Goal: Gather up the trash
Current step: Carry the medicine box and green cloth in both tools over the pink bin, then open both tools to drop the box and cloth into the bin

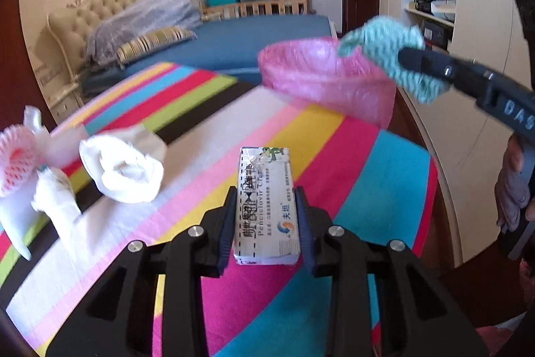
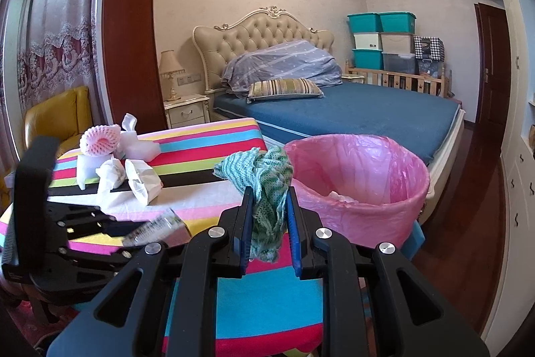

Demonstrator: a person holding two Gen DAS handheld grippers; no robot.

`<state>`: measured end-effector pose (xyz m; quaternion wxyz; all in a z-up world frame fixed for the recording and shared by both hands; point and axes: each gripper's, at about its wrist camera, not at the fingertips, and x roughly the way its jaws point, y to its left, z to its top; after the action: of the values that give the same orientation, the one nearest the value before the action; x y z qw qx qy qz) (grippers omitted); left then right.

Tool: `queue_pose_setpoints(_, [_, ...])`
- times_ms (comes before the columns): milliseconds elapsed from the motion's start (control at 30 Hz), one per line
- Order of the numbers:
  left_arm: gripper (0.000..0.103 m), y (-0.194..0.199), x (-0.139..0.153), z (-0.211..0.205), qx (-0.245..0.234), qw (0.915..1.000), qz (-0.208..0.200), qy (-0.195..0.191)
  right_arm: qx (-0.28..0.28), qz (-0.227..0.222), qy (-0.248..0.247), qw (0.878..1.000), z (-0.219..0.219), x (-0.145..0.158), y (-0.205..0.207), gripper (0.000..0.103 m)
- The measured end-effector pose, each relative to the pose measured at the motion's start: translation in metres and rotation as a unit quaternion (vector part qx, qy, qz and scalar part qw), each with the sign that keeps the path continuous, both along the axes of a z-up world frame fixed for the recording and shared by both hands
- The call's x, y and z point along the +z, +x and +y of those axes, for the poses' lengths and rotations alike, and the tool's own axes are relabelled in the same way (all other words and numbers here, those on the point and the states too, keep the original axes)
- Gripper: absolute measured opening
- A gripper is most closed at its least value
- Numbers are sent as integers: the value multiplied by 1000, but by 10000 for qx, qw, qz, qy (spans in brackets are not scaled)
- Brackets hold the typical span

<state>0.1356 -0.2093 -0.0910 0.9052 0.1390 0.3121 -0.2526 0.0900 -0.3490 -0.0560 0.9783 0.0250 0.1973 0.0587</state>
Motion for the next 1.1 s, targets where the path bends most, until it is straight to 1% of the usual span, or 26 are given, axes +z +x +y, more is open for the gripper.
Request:
queue_pose_setpoints(133, [32, 9, 19, -7, 19, 9994, -200, -271, -126, -1, -45, 9999, -9, 1, 5, 20])
queue_pose_setpoints(233, [33, 18, 35, -20, -52, 9983, -371, -444, -217, -8, -67, 9997, -17, 4, 10, 20])
queue_pose_setpoints(300, [33, 25, 43, -29, -125, 9976, -411, -549, -277, -20, -122, 9995, -24, 6, 15, 20])
queue_pose_setpoints(467, [33, 43, 58, -51, -294, 9952, -436, -824, -461, -32, -113, 9989, -44, 11, 31, 20])
queue_pose_setpoints(600, [33, 65, 68, -73, -417, 9934, -326, -1013, -582, 14, -23, 9983, -63, 14, 48, 20])
queue_pose_setpoints(700, [33, 82, 75, -88, -521, 9916, -169, -1176, -695, 42, 2, 9976, -78, 15, 63, 20])
queue_pose_setpoints(867, [33, 103, 77, -114, -530, 9915, -120, -1185, -819, 118, 86, 9965, -101, 11, 83, 20])
queue_pose_setpoints(1033, [33, 126, 73, -133, -585, 9917, -37, -1145, -834, 165, -32, 9964, -111, 7, 104, 20])
queue_pose_setpoints(1067, [35, 131, 73, -136, -529, 9922, -74, -1128, -822, 175, -51, 9965, -113, 7, 109, 22])
queue_pose_setpoints(1100, [39, 137, 73, -138, -456, 9926, -102, -1119, -825, 171, -71, 9964, -116, 6, 112, 24])
